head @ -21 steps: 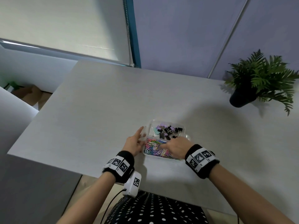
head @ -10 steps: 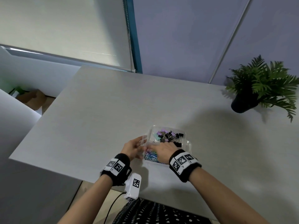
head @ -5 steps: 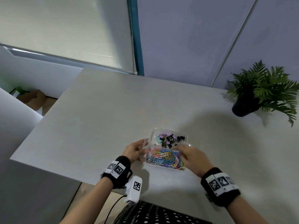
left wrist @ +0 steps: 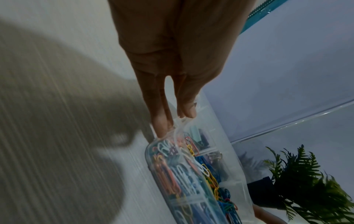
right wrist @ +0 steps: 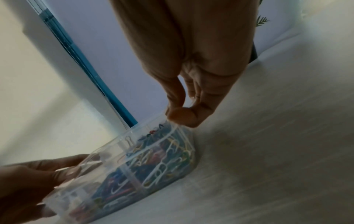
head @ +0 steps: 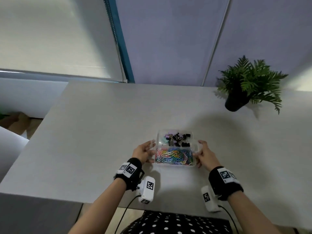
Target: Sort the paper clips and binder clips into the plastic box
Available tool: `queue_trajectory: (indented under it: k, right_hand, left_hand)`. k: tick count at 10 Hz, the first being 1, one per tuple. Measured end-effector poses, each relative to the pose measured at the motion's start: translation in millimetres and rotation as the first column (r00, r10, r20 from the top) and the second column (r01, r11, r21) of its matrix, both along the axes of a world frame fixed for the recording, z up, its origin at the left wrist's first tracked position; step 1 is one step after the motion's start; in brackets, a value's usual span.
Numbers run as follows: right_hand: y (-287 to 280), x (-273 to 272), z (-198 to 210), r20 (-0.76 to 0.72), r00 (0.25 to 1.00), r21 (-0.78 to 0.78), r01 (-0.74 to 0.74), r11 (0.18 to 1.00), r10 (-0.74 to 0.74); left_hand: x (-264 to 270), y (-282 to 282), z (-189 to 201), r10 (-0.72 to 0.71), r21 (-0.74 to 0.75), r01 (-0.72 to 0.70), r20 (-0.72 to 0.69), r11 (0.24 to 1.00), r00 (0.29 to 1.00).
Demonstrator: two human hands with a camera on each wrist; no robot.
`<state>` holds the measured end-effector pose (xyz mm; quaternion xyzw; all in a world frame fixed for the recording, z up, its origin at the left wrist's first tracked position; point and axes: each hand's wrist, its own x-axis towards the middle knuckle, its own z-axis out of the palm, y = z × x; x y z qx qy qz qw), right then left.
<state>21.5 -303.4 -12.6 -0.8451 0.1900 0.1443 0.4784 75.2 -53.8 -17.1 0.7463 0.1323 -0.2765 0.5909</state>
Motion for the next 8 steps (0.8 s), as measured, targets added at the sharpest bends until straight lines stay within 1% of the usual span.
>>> queue_trajectory:
  k: [1,2,4,6,7,8]
  right_hand:
    - [-2.6,3.8,0.6,0.017,1.0,-0.002,0.022,1.0,-0.022]
    - [-3.6,4.8,-1.3,0.023,0.999,-0.011,0.036,0.999,-0.035]
    - [-5.0,7.5,-4.1,0.015,0.998,0.026,0.067,0.997,-0.067]
    - [-8.6,10.9,-4.8,0.006,0.999,0.038,0.032,0.999,-0.032]
    - [-14.2,10.8,0.7,0.024,1.0,0.044,-0.013,0.999,0.012]
    - [-26.2,-4.2,-1.8,0.044,0.998,0.016,-0.052,0.999,0.051]
  left_hand:
    - [2.8,-4.8,2.0,-0.005,0.016,0.005,0.005,1.0,1.0]
    - [4.5,-6.1,6.0,-0.012,0.001,0.012,-0.01,1.0,1.0]
    - [7.8,-5.2,9.2,-0.017,-0.051,0.015,-0.039,0.999,0.999]
    - [10.2,-2.4,6.2,-0.024,-0.095,0.02,-0.043,0.995,0.999]
    - [15.1,-0.2,3.5,-0.074,-0.059,0.075,0.022,0.995,0.997]
    - [12.6,12.6,6.5,-0.111,0.039,0.106,0.15,0.994,0.982]
